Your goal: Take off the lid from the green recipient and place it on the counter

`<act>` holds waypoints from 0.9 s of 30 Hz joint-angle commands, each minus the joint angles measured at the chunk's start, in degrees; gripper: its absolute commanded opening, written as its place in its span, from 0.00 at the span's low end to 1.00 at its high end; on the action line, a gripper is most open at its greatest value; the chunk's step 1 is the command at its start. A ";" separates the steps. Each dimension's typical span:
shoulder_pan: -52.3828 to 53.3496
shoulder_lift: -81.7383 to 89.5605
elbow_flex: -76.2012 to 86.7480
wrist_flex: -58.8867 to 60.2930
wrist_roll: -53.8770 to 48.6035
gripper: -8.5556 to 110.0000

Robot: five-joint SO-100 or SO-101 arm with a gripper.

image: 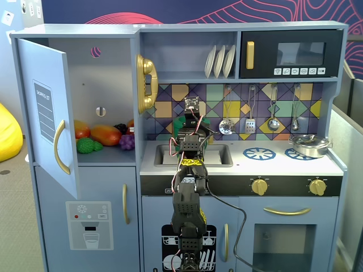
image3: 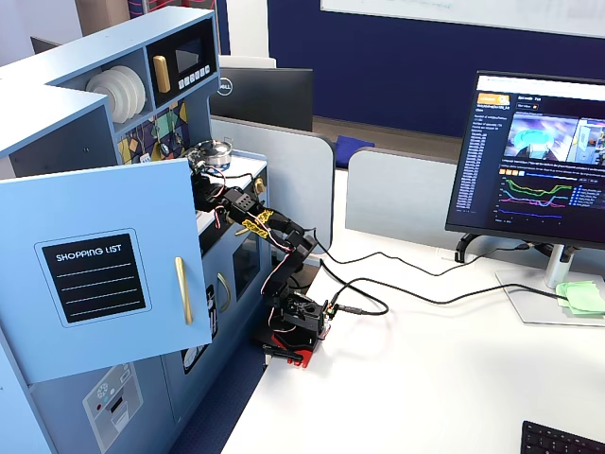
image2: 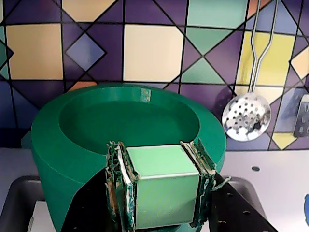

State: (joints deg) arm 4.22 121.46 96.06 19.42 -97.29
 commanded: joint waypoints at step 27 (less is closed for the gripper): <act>31.29 -0.26 0.70 -8.88 1.05 0.07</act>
State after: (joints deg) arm 32.34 121.46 93.96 18.11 -96.68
